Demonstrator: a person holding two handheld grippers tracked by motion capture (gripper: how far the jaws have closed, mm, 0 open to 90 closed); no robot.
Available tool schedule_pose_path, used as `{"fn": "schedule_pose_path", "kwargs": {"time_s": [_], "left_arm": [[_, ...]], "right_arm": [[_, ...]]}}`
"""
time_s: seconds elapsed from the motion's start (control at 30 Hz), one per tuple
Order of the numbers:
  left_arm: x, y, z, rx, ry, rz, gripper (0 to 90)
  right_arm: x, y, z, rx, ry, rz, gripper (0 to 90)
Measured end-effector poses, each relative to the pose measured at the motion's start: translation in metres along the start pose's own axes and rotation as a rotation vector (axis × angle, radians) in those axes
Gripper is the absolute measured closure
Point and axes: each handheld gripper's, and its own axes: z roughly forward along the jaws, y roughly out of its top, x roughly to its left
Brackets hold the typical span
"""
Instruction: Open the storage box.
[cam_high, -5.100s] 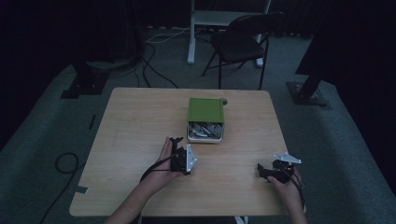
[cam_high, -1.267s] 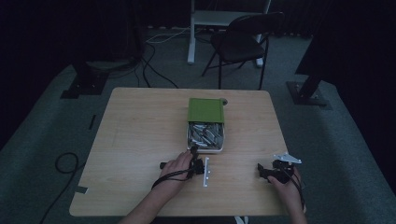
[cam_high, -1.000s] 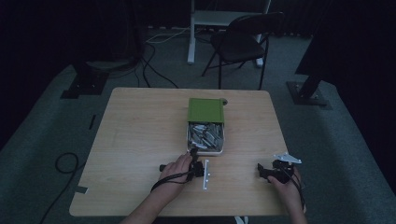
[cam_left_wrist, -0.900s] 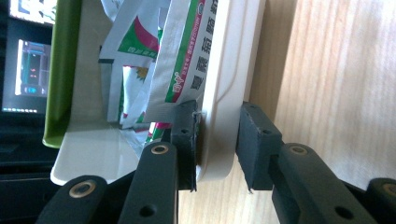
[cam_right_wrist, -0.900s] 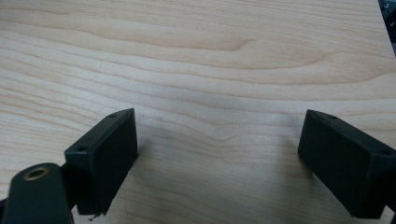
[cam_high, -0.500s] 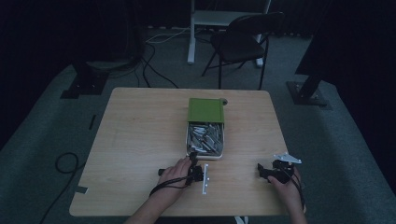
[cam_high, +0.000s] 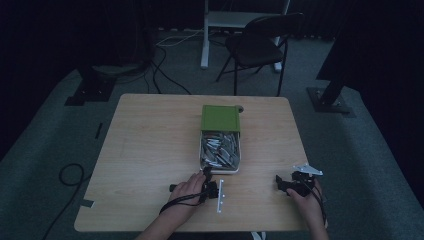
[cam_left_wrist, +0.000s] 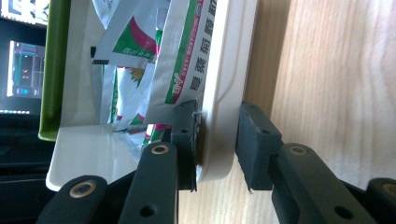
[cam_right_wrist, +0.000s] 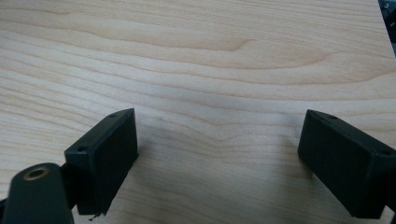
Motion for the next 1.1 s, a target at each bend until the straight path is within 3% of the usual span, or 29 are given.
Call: {"fn": "schedule_pose_path", "kwargs": {"time_s": [0.73, 0.9, 1.1], "left_arm": [[-0.005, 0.0, -0.012, -0.004, -0.012, -0.006, 70.6], [0.0, -0.003, -0.014, -0.031, -0.044, -0.05, 66.2], [0.008, -0.009, -0.02, -0.092, -0.096, -0.14, 64.5]], "right_arm": [[0.0, 0.0, 0.0, -0.001, 0.0, -0.001, 11.5], [0.0, 0.0, 0.0, 0.0, 0.0, 0.0, 11.6], [0.0, 0.0, 0.0, -0.001, 0.0, -0.001, 11.5]]}}
